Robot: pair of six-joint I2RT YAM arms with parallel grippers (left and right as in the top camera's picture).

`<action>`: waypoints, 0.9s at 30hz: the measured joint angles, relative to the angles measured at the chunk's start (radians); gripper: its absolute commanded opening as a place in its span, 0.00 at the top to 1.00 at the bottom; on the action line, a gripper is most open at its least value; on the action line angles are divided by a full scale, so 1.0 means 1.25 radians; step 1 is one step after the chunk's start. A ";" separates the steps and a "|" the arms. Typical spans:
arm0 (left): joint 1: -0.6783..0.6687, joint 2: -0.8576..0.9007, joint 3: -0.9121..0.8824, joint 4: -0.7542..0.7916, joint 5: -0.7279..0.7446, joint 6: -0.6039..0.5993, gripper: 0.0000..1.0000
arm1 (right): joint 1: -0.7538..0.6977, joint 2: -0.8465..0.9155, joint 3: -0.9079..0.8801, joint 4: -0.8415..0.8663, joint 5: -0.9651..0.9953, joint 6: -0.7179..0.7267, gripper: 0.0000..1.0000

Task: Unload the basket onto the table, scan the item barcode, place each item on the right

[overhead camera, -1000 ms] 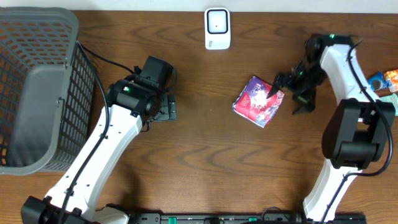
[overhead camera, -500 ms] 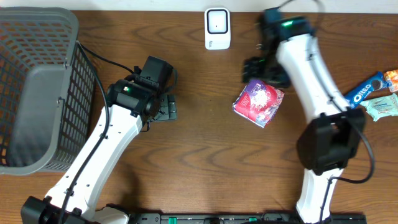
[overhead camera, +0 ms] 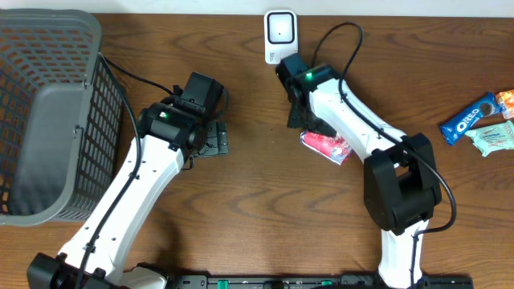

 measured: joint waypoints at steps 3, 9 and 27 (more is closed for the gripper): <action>0.000 0.000 0.000 0.000 0.000 0.000 0.02 | -0.002 0.000 -0.044 0.043 0.011 0.015 0.43; 0.000 0.000 0.000 0.000 0.000 0.000 0.02 | -0.003 -0.001 -0.076 0.063 0.013 0.031 0.91; 0.000 0.000 0.000 0.000 0.000 0.000 0.02 | -0.312 -0.001 0.117 -0.138 -0.833 -0.563 0.99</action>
